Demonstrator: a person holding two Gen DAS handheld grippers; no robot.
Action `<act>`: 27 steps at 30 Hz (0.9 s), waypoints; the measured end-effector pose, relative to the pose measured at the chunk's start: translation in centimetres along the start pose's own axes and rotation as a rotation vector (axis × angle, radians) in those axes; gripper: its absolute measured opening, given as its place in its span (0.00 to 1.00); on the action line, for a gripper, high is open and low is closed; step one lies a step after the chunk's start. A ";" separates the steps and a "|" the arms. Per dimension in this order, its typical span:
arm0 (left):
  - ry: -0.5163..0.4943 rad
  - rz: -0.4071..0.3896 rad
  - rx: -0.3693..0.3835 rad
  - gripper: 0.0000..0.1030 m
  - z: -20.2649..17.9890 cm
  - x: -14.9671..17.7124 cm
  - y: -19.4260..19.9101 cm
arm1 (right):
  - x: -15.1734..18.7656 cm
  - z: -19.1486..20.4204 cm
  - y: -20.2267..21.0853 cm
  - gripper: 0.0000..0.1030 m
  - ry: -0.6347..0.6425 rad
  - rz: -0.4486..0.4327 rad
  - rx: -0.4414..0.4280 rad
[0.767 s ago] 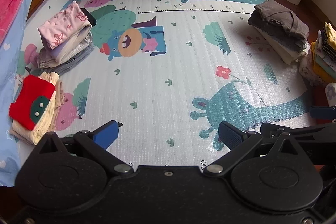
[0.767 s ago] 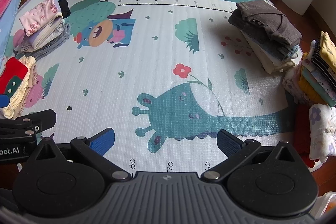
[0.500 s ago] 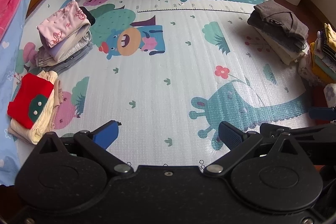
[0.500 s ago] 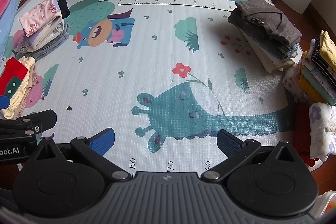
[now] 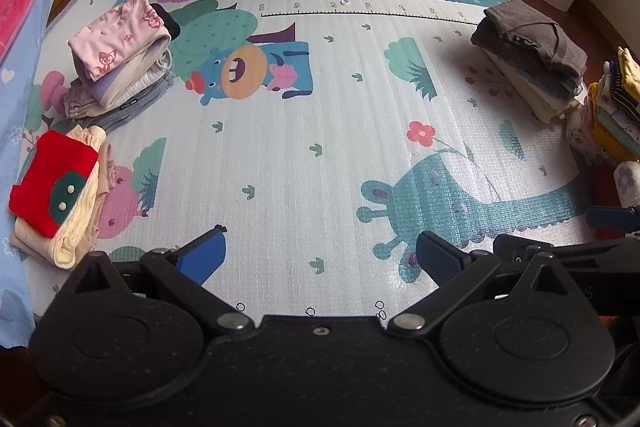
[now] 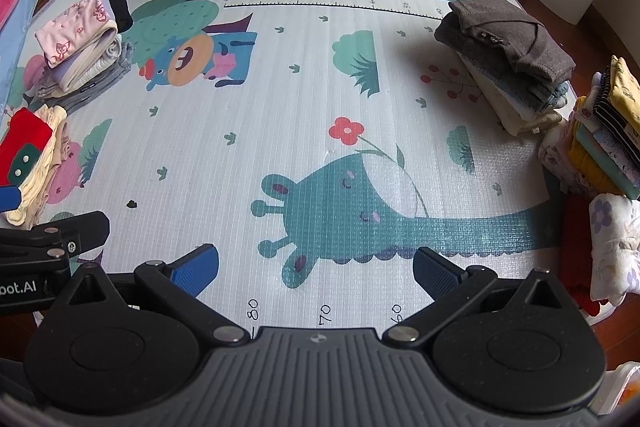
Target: Fold clothes
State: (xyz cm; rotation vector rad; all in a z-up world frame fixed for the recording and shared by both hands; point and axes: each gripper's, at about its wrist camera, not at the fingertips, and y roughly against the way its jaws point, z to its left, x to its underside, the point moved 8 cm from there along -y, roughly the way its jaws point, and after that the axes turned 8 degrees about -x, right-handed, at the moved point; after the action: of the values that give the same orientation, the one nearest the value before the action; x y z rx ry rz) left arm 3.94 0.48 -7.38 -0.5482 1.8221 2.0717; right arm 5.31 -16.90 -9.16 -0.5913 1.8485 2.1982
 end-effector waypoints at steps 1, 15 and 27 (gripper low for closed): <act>0.000 0.000 0.000 0.99 0.0 0.0 0.0 | 0.0 0.0 0.0 1.00 0.000 0.001 -0.001; 0.002 0.002 0.002 0.99 0.1 0.3 -0.2 | 0.1 0.1 0.0 1.00 -0.003 0.003 0.001; 0.005 0.008 0.004 0.99 0.1 0.4 -0.3 | 0.3 0.0 -0.1 1.00 -0.010 0.012 -0.001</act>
State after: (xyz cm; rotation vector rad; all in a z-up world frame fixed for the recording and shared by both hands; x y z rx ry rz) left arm 3.77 0.59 -7.80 -0.5461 1.8342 2.0736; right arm 5.10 -16.90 -9.35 -0.5701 1.8515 2.2058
